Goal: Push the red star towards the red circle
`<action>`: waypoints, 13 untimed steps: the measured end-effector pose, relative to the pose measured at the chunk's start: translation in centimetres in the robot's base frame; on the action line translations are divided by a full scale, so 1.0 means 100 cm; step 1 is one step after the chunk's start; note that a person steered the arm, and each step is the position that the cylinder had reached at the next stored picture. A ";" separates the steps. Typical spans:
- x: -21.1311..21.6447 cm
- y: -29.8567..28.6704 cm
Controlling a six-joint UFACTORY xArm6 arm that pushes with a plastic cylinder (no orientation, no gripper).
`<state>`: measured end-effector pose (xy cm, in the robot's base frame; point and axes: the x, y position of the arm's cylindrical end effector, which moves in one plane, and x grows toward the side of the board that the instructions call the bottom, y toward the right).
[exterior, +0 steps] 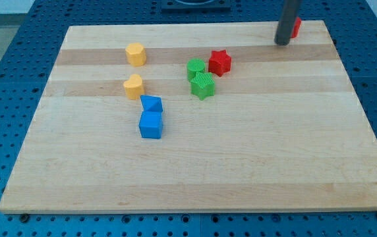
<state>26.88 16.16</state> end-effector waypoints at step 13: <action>0.126 -0.040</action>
<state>39.52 12.19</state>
